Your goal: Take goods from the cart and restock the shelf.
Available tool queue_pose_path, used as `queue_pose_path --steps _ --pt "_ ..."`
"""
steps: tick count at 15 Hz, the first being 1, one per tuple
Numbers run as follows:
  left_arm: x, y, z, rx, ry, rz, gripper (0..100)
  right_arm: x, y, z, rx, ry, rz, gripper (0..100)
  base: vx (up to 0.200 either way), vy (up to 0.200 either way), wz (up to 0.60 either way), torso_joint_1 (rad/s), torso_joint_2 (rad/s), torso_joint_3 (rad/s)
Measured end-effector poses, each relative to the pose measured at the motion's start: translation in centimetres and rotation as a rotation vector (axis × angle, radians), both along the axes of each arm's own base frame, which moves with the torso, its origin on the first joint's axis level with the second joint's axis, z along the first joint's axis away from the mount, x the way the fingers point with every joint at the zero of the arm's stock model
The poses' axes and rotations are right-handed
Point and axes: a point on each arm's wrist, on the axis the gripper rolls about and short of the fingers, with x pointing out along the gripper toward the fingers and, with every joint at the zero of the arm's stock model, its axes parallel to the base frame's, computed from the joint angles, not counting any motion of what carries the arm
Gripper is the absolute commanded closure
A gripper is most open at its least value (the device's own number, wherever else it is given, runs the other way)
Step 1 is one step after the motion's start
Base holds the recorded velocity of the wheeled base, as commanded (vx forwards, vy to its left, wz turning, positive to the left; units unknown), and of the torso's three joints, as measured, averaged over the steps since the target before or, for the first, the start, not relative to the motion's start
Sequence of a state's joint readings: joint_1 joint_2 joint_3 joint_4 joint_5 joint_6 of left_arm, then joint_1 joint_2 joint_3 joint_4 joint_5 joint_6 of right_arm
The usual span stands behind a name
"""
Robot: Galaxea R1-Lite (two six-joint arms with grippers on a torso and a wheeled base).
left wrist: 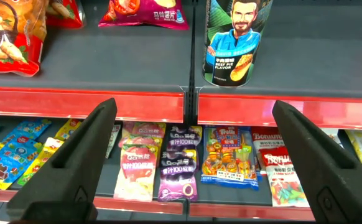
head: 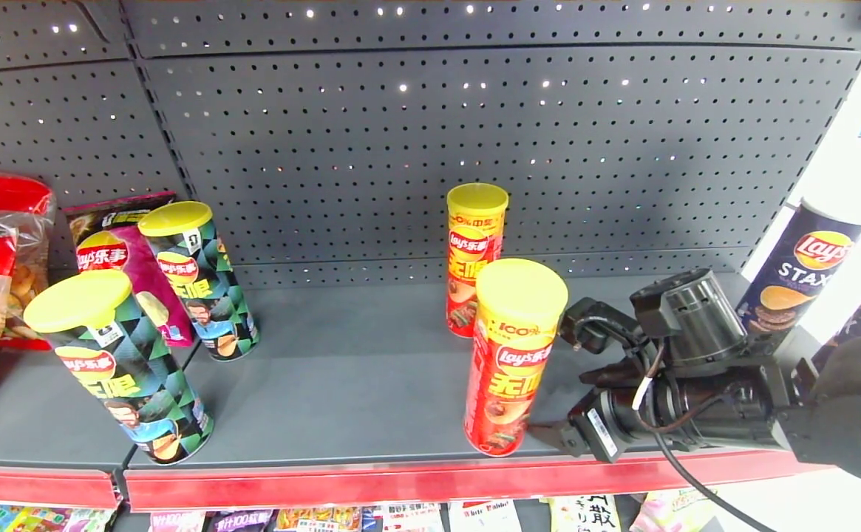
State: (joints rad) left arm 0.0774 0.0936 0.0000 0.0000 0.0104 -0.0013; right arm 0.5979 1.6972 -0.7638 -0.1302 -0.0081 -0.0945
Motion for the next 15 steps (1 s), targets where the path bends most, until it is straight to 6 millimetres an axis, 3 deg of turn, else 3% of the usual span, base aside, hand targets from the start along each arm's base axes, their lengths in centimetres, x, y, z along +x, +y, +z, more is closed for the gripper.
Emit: queue_pose_path --steps 15 --pt "0.00 0.00 0.00 0.000 0.000 0.000 0 0.74 0.69 -0.12 -0.005 -0.005 0.000 0 0.000 0.000 0.00 0.000 0.00 0.000"
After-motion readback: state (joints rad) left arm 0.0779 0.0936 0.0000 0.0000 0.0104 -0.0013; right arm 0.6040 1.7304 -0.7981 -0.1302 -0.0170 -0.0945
